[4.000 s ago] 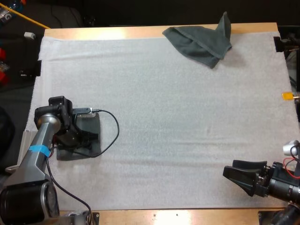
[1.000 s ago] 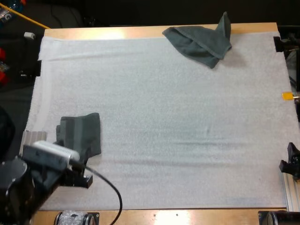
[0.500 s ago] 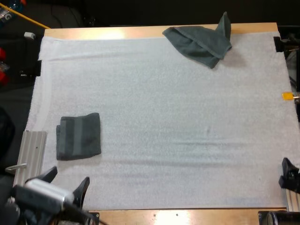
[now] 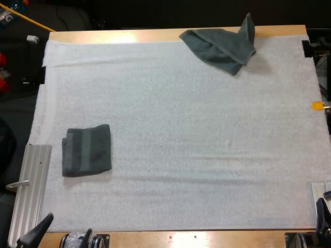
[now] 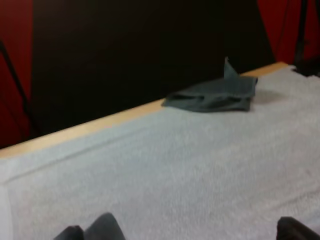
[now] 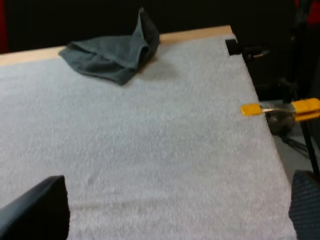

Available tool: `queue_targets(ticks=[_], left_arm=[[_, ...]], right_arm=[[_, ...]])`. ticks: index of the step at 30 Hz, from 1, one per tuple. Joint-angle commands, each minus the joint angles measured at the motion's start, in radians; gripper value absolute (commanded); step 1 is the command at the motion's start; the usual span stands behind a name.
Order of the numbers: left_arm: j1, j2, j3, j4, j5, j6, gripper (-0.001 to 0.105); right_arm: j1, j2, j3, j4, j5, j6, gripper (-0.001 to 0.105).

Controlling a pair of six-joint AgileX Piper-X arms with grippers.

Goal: Pick towel from pile, fold and stack

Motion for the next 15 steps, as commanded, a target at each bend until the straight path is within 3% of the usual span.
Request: queue_targets(ticks=[1, 5, 11, 15], left_arm=[[-0.005, -0.02, -0.003, 0.012, 0.001, 0.006, 0.071], [-0.005, -0.083, 0.002, 0.054, -0.014, 0.004, 0.071], [-0.005, -0.198, 0.049, 0.075, -0.134, -0.061, 0.071], [0.002, -0.189, 0.076, 0.056, -0.157, -0.067, 0.071]], right_arm=[[-0.004, -0.046, -0.004, -0.007, -0.007, 0.006, 0.086], [-0.004, -0.043, -0.015, 0.016, -0.031, 0.006, 0.086], [-0.004, -0.043, -0.015, 0.013, -0.035, 0.006, 0.086], [-0.004, -0.043, -0.013, 0.005, -0.035, 0.006, 0.086]])
